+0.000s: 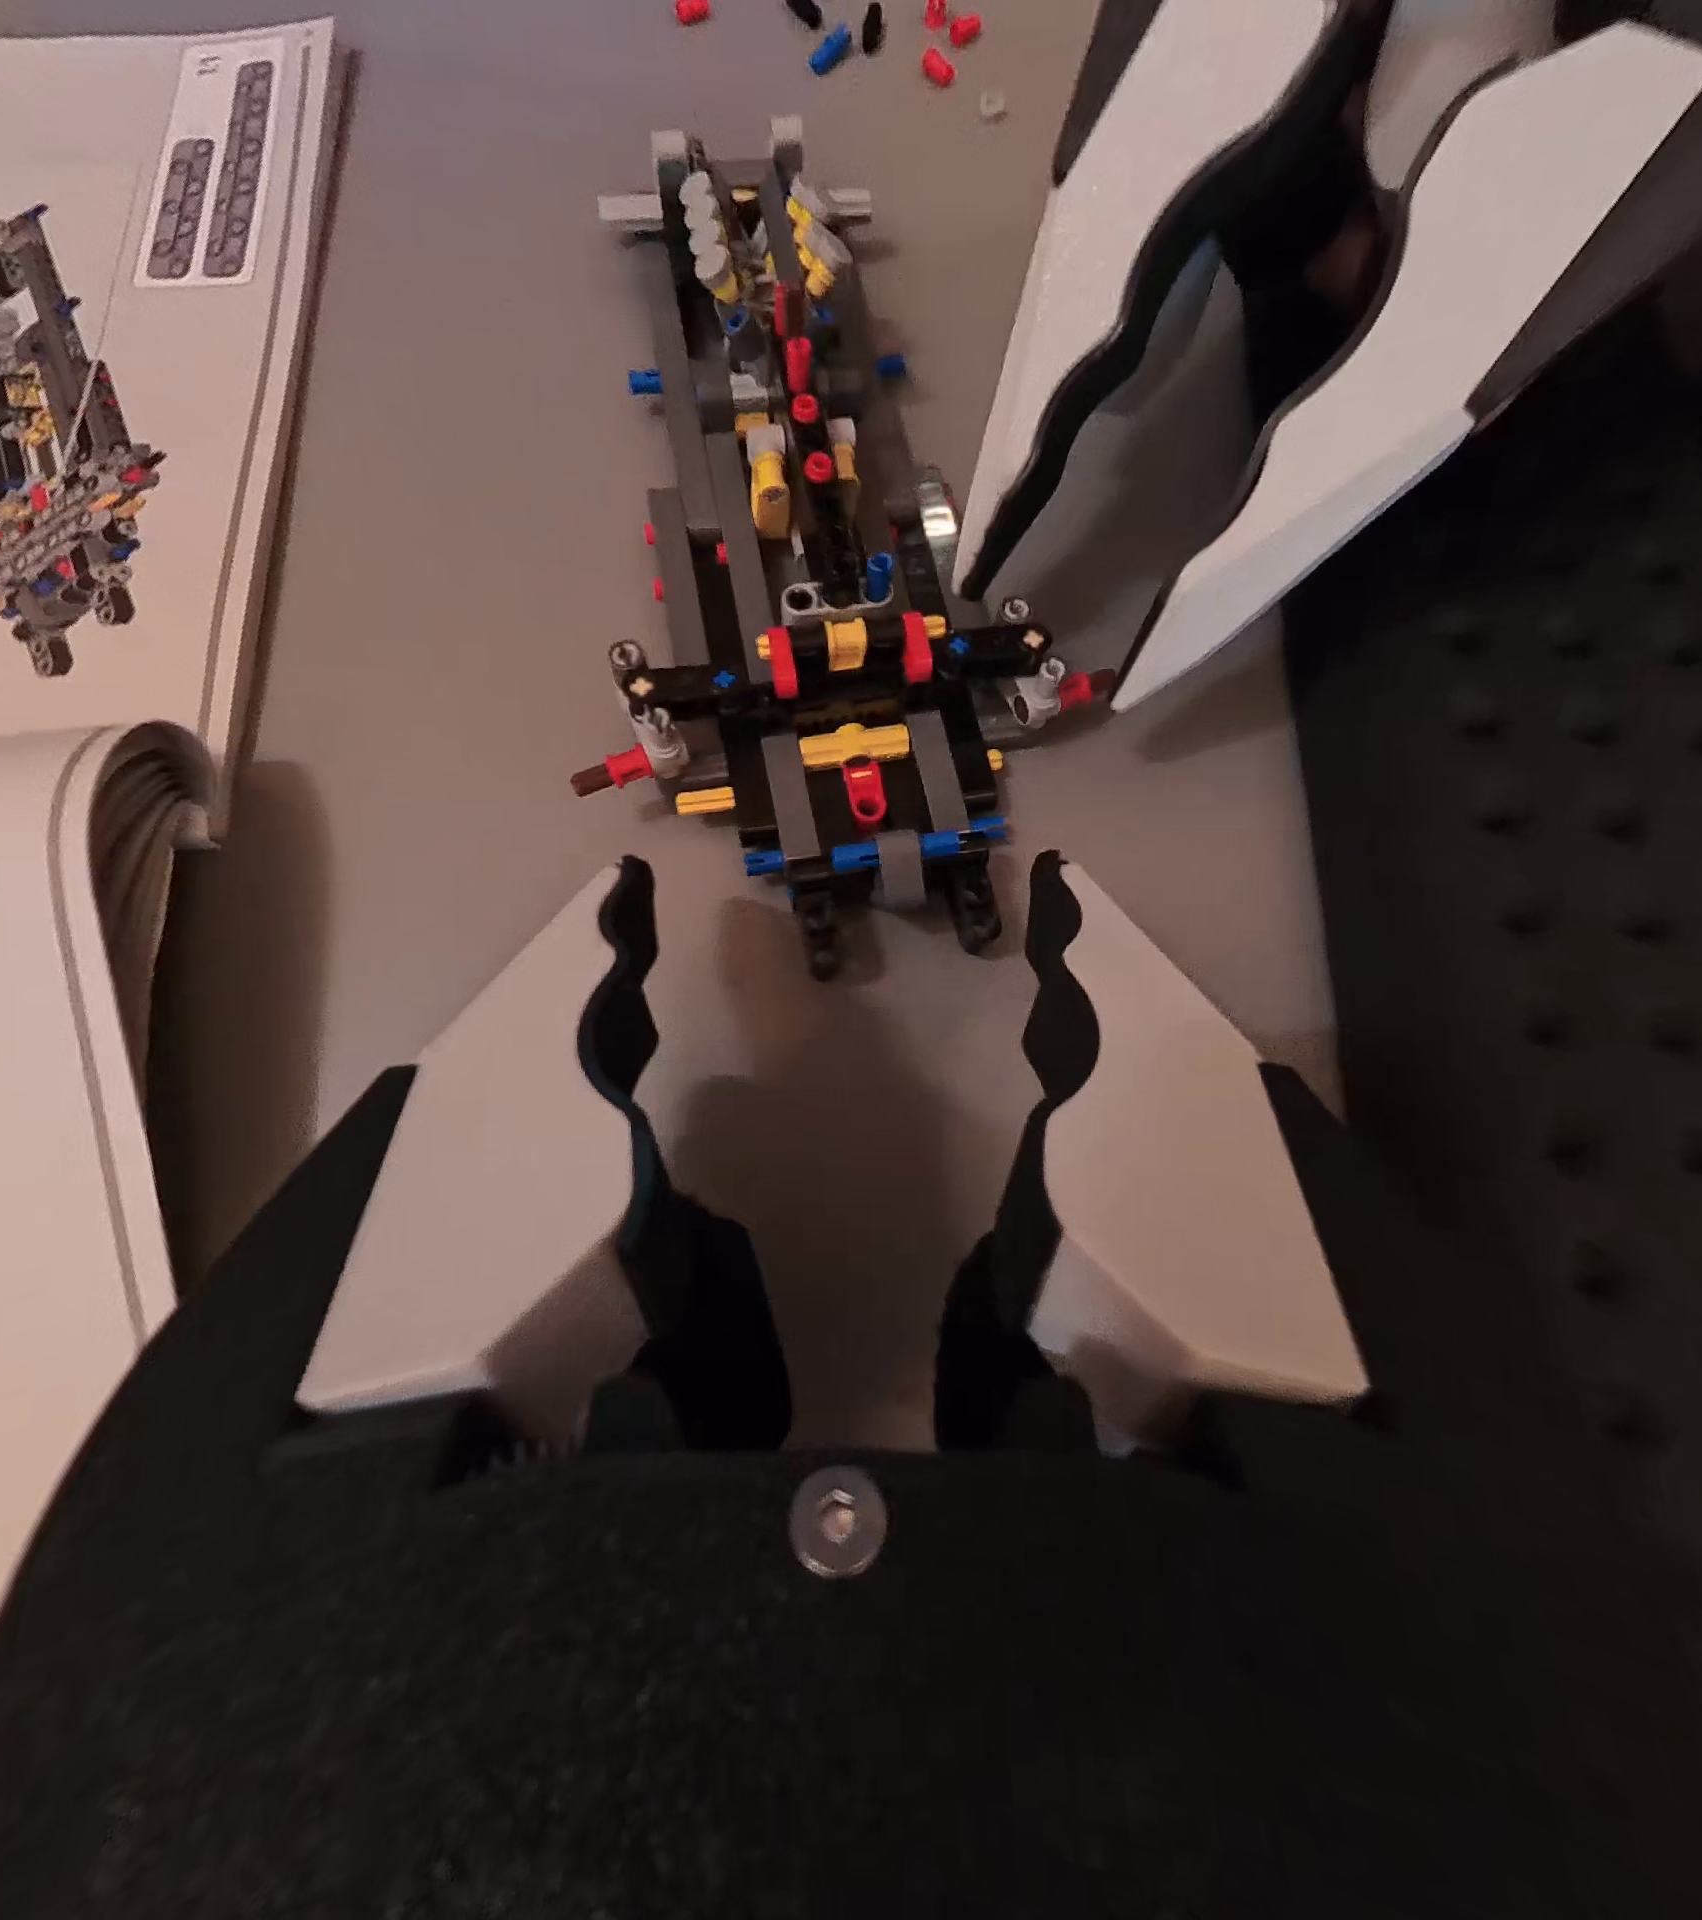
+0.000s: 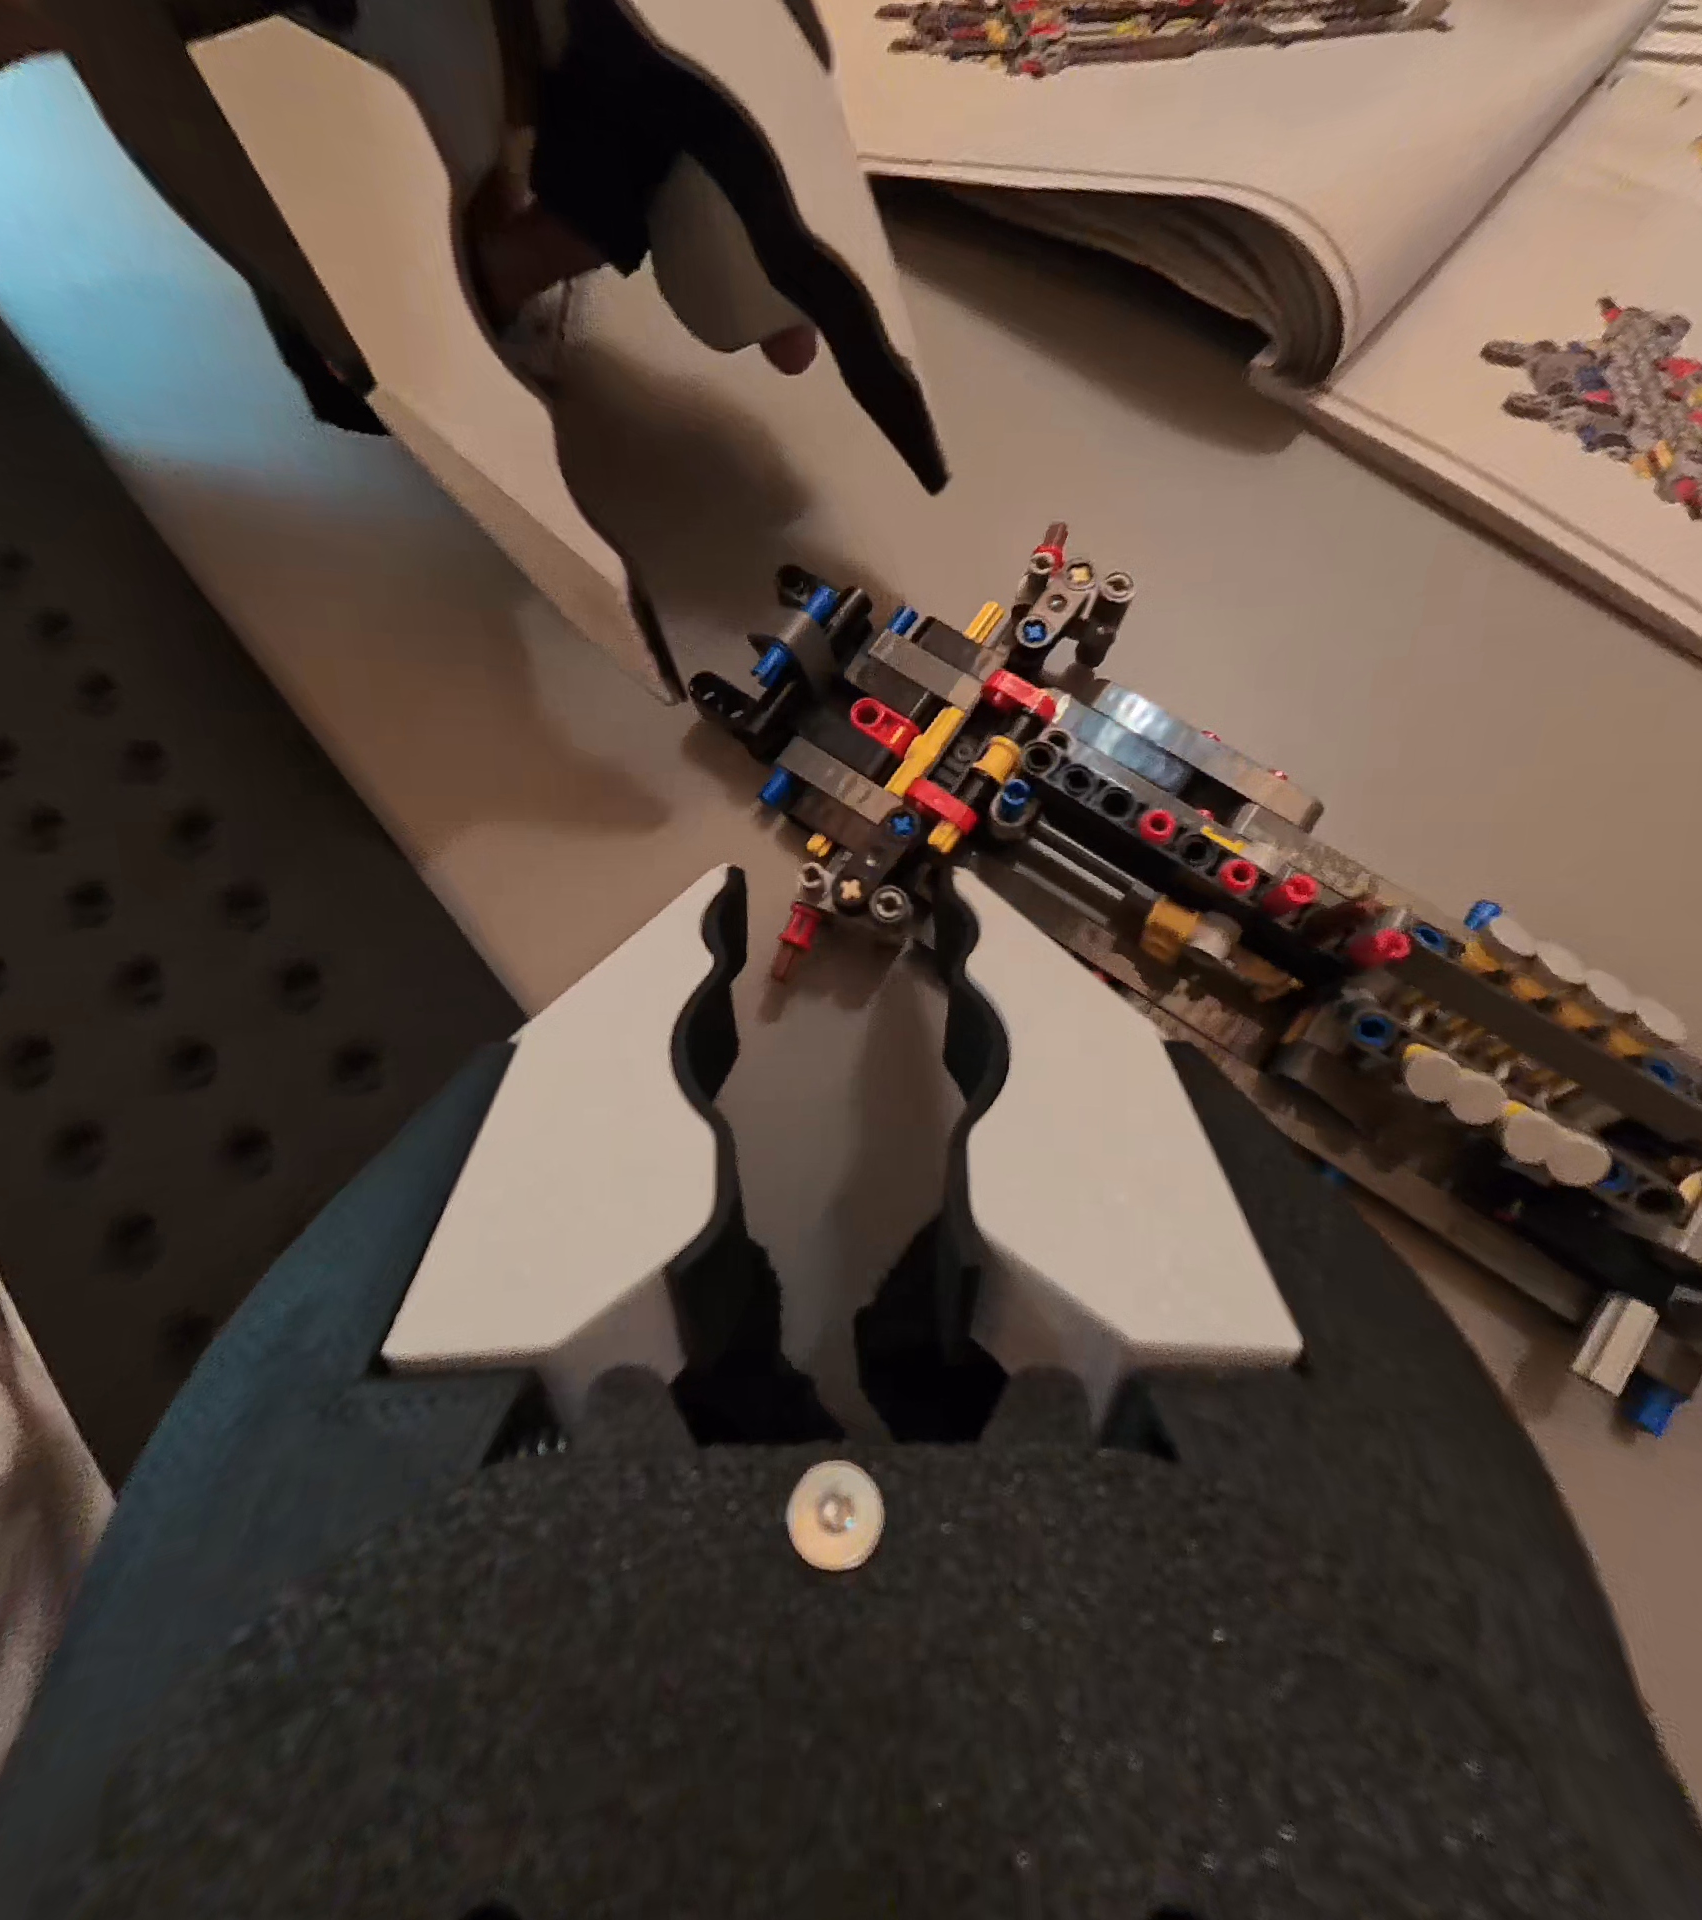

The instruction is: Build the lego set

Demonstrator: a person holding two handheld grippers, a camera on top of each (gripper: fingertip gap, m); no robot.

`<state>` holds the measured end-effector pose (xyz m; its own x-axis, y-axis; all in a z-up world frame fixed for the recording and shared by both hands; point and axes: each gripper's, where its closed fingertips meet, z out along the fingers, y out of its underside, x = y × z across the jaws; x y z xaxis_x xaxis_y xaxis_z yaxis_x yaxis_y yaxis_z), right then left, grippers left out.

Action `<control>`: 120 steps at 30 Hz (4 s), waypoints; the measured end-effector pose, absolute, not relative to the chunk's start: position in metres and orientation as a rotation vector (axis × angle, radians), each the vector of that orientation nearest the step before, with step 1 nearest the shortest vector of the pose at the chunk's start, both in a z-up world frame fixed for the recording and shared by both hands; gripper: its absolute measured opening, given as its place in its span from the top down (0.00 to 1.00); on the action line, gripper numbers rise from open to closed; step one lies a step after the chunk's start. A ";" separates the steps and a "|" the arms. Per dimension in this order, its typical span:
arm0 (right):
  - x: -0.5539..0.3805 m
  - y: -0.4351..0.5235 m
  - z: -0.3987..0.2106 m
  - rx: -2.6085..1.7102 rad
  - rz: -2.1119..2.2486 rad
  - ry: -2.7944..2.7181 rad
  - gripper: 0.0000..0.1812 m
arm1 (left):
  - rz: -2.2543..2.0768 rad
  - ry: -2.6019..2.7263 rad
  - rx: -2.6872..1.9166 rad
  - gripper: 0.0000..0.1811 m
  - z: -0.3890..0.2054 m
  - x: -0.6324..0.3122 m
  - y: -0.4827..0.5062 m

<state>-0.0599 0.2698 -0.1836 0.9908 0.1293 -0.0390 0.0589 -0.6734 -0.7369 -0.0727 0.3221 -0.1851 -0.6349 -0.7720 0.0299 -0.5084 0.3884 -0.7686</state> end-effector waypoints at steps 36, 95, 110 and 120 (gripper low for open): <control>-0.057 0.259 -0.198 -2.467 -0.003 -0.182 0.89 | -0.938 2.346 -1.104 0.77 -0.206 -0.073 0.314; 0.001 0.230 -0.192 -2.461 -0.022 -0.010 0.86 | -0.907 2.325 -1.140 0.77 -0.206 -0.075 0.313; 0.023 0.264 -0.178 -2.258 -0.005 0.072 0.85 | -0.831 2.118 -1.415 0.77 -0.205 -0.091 0.326; 0.052 0.277 -0.126 -1.852 0.064 0.224 0.83 | -0.910 2.010 -1.378 0.71 -0.188 -0.087 0.329</control>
